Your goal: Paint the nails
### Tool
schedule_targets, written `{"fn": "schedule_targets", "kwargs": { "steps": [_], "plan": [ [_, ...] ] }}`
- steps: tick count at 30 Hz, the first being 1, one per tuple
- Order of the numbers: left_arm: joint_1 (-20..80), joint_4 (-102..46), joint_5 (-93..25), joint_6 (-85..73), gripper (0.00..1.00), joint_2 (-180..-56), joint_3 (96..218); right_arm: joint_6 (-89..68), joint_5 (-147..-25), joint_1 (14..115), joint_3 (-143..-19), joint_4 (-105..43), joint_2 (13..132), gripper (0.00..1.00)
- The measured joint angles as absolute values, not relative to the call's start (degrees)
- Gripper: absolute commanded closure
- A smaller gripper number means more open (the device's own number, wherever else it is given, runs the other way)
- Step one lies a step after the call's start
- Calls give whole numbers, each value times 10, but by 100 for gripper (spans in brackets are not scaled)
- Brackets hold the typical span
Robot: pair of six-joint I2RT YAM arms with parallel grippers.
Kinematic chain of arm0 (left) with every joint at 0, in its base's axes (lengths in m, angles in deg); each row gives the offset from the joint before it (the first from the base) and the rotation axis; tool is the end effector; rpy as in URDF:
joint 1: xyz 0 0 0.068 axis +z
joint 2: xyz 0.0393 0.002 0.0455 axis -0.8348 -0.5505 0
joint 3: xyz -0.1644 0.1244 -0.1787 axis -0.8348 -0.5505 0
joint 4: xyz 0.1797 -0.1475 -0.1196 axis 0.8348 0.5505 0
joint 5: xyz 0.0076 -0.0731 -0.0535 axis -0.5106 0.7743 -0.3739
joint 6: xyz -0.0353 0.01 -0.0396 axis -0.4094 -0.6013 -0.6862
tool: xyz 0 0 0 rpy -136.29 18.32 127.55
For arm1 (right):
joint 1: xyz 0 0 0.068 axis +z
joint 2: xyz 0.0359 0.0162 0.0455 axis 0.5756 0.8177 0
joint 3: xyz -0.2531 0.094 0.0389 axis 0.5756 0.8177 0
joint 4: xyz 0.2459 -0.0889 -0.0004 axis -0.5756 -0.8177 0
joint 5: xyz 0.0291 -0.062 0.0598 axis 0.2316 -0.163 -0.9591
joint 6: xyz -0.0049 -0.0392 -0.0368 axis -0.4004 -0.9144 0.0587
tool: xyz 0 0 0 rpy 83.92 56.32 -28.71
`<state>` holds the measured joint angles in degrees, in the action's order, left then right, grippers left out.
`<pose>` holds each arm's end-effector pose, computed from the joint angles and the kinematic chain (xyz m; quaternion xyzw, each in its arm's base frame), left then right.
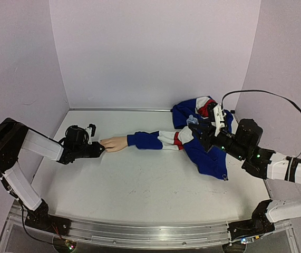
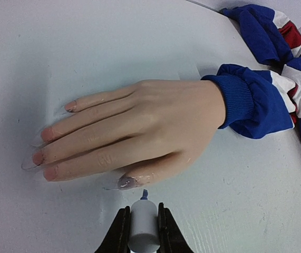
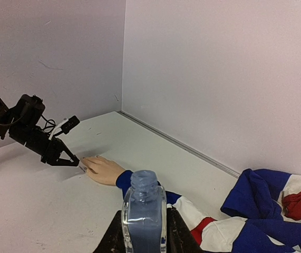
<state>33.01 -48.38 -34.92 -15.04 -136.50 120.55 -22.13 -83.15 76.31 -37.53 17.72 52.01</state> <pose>0.2799 -0.1271 0.1372 0.0543 0.8865 -0.2236 0.4015 0.1765 0.1585 0.3166 -0.2578 0.5155 0.2799 0.7677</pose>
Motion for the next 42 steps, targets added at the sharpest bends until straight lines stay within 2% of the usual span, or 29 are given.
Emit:
{"fn": "schedule_targets", "kwargs": {
  "steps": [42],
  "plan": [
    [329, -484, -395, -142, 100, -1383, 1211, -221, -832, 763, -375, 177, 520, 100]
  ]
}}
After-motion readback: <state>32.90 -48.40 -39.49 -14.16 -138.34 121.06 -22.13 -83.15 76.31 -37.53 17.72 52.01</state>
